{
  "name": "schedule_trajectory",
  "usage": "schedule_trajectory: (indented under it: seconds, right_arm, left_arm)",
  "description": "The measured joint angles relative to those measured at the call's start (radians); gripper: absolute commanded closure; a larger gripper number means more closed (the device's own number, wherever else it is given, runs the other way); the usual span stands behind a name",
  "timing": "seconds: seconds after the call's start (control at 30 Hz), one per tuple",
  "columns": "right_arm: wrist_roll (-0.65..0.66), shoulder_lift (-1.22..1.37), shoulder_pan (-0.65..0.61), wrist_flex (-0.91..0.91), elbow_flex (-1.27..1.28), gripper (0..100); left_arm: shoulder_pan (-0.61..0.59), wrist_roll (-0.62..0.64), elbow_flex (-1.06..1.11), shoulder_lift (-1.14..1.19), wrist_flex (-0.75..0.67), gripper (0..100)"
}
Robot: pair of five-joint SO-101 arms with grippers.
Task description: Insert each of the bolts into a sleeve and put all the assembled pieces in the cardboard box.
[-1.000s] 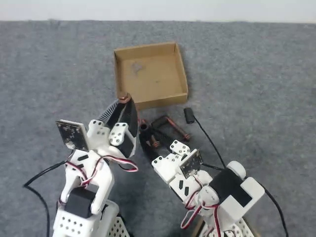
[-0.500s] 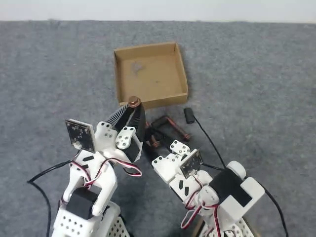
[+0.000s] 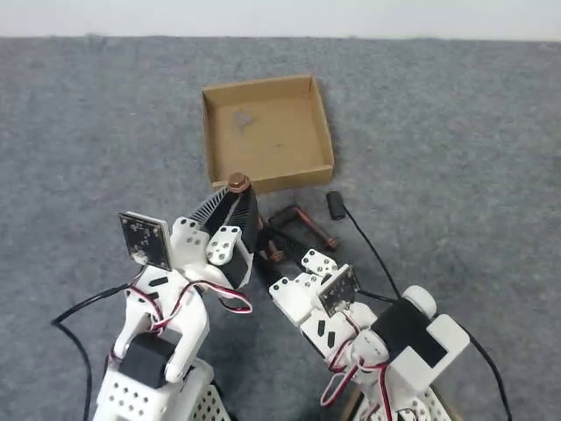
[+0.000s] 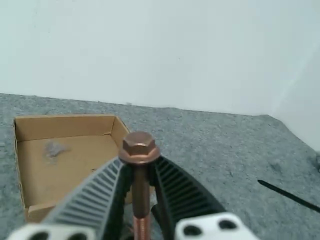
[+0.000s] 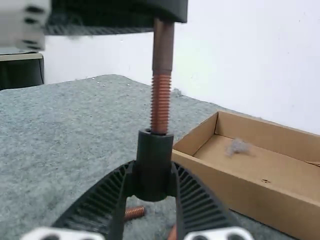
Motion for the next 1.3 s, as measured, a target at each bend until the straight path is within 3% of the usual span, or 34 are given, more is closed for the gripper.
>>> schedule_trajectory:
  seconds: [0.7, 1.03, 1.3]
  right_arm:
    - [0.0, 0.0, 0.0, 0.014, 0.0, 99.2]
    - [0.0, 0.0, 0.0, 0.014, 0.0, 99.2]
    - [0.0, 0.0, 0.002, 0.017, 0.0, 99.2]
  left_arm:
    - [-0.005, -0.002, 0.002, -0.002, 0.0, 99]
    - [-0.041, -0.005, 0.087, -0.002, -0.114, 99]
    - [-0.003, -0.008, 0.086, -0.015, -0.077, 99]
